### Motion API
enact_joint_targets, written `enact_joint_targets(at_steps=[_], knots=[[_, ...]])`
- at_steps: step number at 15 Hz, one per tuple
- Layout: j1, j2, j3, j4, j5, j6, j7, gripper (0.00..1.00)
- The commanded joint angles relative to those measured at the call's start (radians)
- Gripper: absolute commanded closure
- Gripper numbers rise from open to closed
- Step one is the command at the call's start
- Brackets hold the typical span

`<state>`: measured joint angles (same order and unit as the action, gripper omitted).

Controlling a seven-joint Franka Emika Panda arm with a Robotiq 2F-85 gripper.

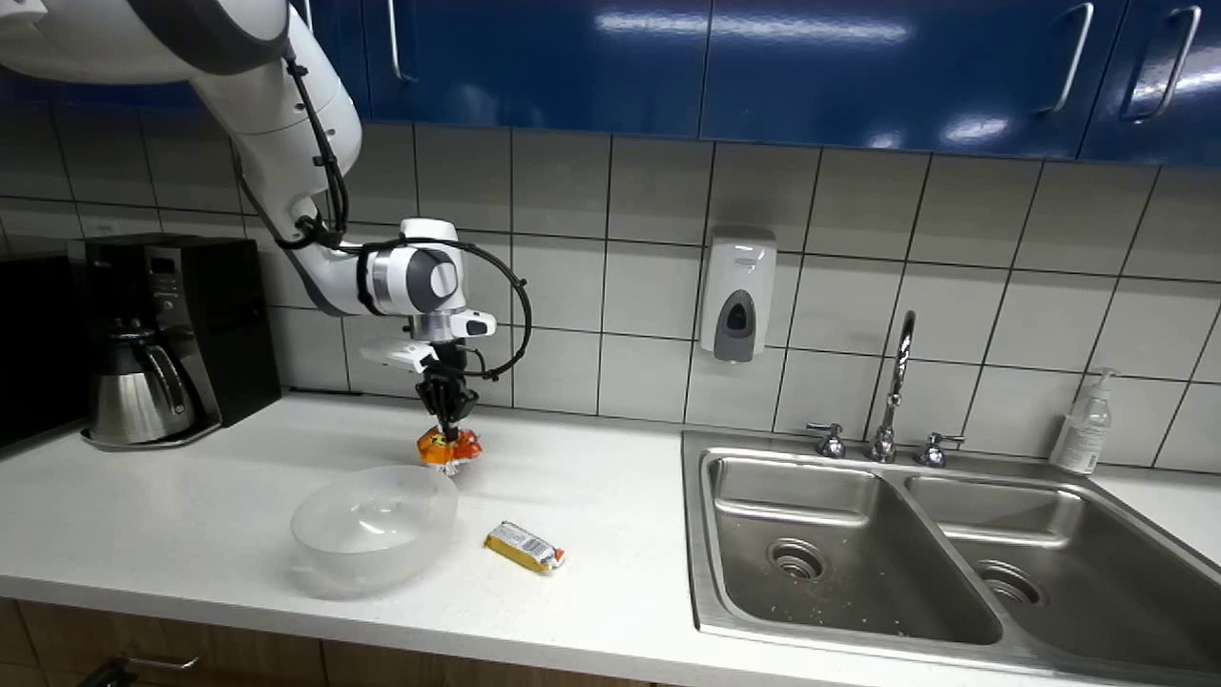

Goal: Put the orange Cheetos packet inside the plastic bowl

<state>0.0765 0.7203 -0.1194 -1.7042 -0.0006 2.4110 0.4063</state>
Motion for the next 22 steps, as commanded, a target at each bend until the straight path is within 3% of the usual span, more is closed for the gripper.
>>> enact_joint_targets(at_steps=[1,8,17,22], knots=[[-0.006,-0.090,-0.003,-0.068,0.005,-0.010,-0.016,1.00],[-0.013,-0.225,0.004,-0.217,-0.002,-0.003,-0.052,1.00],[-0.011,-0.464,0.010,-0.517,-0.046,0.027,-0.135,1.00],[-0.005,-0.504,0.031,-0.622,-0.086,0.014,-0.124,1.00]])
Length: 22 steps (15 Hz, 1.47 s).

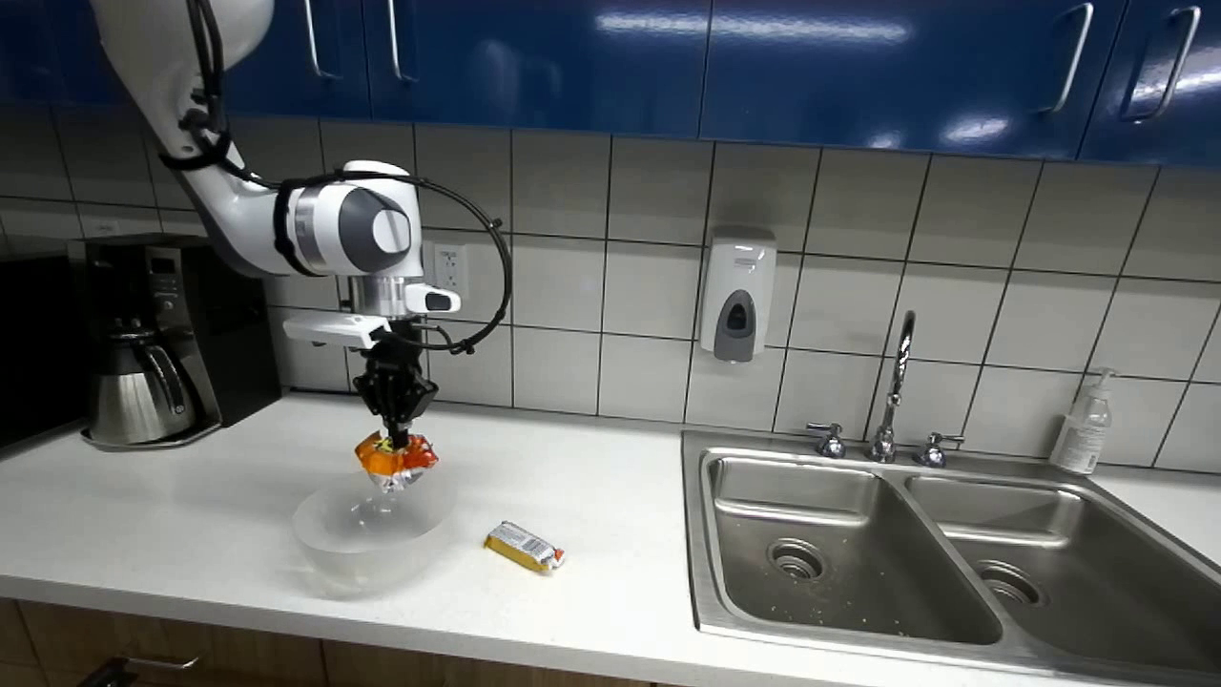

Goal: Put the orange Cheetos packet inside the plastic bowl

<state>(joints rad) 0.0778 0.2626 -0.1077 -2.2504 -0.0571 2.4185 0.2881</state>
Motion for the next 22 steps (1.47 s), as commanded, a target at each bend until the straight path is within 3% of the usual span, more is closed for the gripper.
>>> enact_joint_targets(at_steps=[1,8,10,15,19,20,22], knots=[[-0.006,-0.045,0.023,-0.086,-0.035,0.009,0.000,1.00],[-0.007,-0.016,0.018,-0.093,-0.049,0.030,0.036,1.00],[-0.009,-0.032,0.015,-0.102,-0.057,0.007,0.024,0.72],[-0.025,-0.117,0.029,-0.153,-0.048,-0.108,-0.071,0.36],[-0.011,-0.234,0.032,-0.264,-0.108,-0.112,-0.005,0.06],[-0.012,-0.268,0.038,-0.300,-0.118,-0.117,0.004,0.01],[-0.014,-0.336,0.051,-0.370,-0.145,-0.140,0.047,0.00]])
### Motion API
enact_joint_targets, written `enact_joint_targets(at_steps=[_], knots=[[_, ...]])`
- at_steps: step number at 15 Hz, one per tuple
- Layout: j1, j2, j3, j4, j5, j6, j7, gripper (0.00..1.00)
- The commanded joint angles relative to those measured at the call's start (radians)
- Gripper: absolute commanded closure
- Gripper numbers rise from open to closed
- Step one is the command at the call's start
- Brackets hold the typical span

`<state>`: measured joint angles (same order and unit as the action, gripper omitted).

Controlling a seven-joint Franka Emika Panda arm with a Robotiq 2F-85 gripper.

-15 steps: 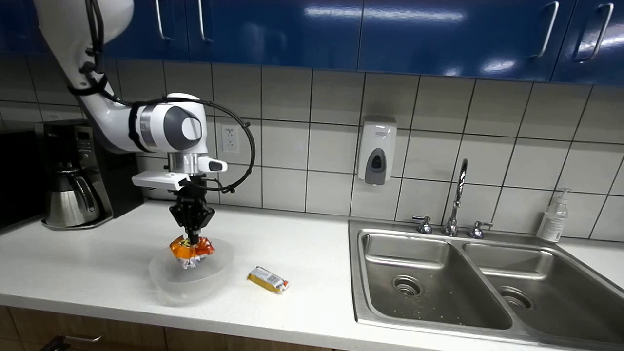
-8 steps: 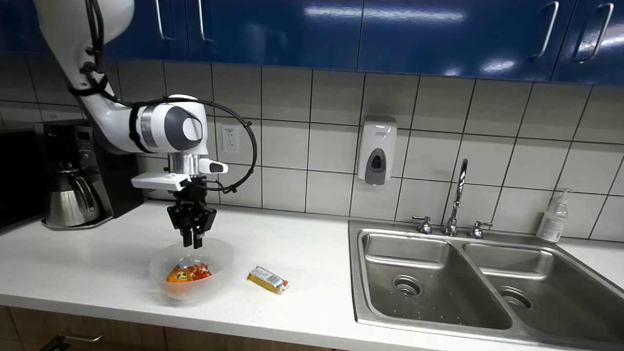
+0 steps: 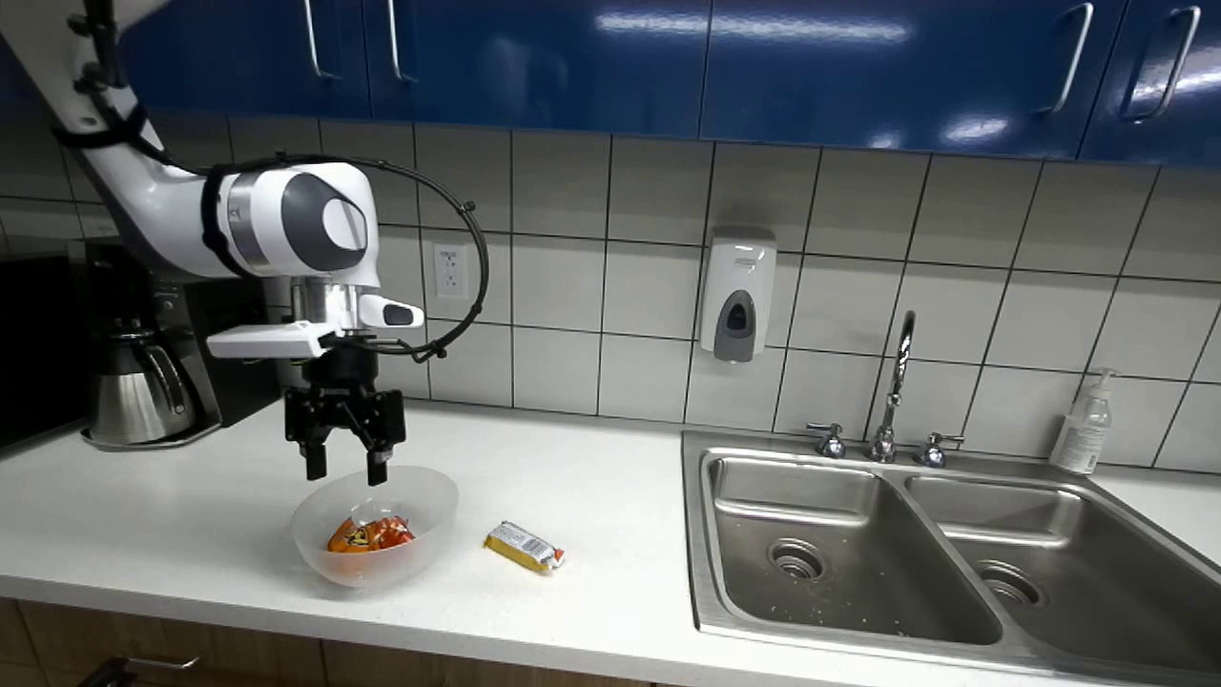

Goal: Put the orange Cheetos packet inside the plastic bowl

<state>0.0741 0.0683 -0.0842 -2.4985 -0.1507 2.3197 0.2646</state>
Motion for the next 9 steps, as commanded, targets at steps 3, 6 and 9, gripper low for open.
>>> enact_joint_targets(at_steps=[3,6,9], knots=[[-0.029,-0.095,0.045,-0.096,-0.026,-0.055,0.054,0.00],[-0.032,-0.163,0.061,-0.150,-0.025,-0.091,0.080,0.00],[-0.032,-0.174,0.062,-0.157,-0.025,-0.093,0.081,0.00]])
